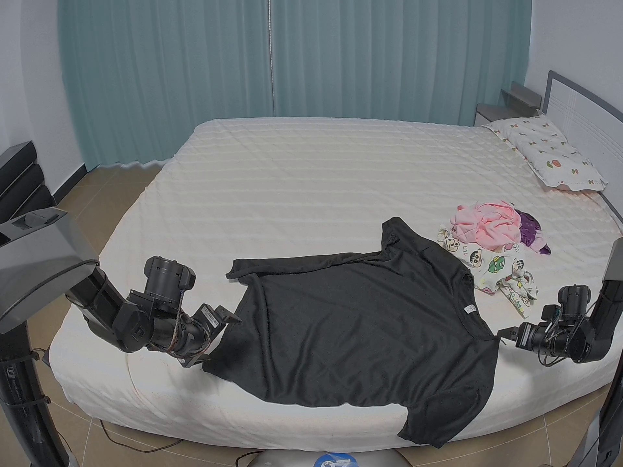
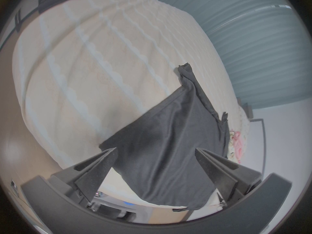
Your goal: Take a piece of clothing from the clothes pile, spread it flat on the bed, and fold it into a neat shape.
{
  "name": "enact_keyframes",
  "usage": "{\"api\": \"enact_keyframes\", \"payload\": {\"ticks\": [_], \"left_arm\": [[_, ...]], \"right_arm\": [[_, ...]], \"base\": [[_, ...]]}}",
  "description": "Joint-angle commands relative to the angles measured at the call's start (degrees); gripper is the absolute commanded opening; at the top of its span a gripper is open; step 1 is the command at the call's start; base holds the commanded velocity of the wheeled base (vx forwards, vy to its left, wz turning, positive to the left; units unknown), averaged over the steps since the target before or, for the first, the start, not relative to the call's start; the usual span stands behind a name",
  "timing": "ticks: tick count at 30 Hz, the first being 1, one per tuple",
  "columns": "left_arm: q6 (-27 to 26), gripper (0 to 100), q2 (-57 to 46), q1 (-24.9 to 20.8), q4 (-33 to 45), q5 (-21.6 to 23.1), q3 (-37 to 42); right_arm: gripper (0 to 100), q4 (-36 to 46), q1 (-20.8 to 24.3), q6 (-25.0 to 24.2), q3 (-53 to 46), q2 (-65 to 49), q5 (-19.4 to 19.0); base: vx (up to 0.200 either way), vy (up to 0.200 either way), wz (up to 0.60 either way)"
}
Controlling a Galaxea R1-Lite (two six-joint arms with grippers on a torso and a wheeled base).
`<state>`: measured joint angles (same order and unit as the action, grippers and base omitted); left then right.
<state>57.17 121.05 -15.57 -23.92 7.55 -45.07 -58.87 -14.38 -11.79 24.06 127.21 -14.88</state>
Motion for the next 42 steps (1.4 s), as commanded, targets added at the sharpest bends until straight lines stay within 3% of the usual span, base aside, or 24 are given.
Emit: {"api": "enact_keyframes", "payload": {"ticks": [1,16,32,33,42], "left_arm": [[-5.49,100,3.66,-1.66,-0.52,-4.29,1.39],[-6.55,100,7.18,-2.98,-0.78,-10.8,-0.55],[-6.99,100,8.76,-3.07,-0.34,-12.91,-0.9],[-7.6,0,8.15,-3.15,0.01,-13.0,-1.07],[-9.8,0,7.18,-3.24,5.37,-15.72,0.42]], "right_arm": [[100,-0.02,1.64,-0.69,-0.86,-2.14,0.03],[100,-0.37,1.9,-0.69,-0.95,-2.32,0.12],[100,-1.07,1.99,-1.04,-1.56,-2.76,0.21],[100,-1.07,2.26,-1.13,-1.56,-2.76,0.29],[100,-1.16,4.28,-2.01,-2.09,-3.46,0.47]], "base": [[0.0,0.0,0.0],[0.0,0.0,0.0],[0.0,0.0,0.0],[0.0,0.0,0.0],[0.0,0.0,0.0]]}}
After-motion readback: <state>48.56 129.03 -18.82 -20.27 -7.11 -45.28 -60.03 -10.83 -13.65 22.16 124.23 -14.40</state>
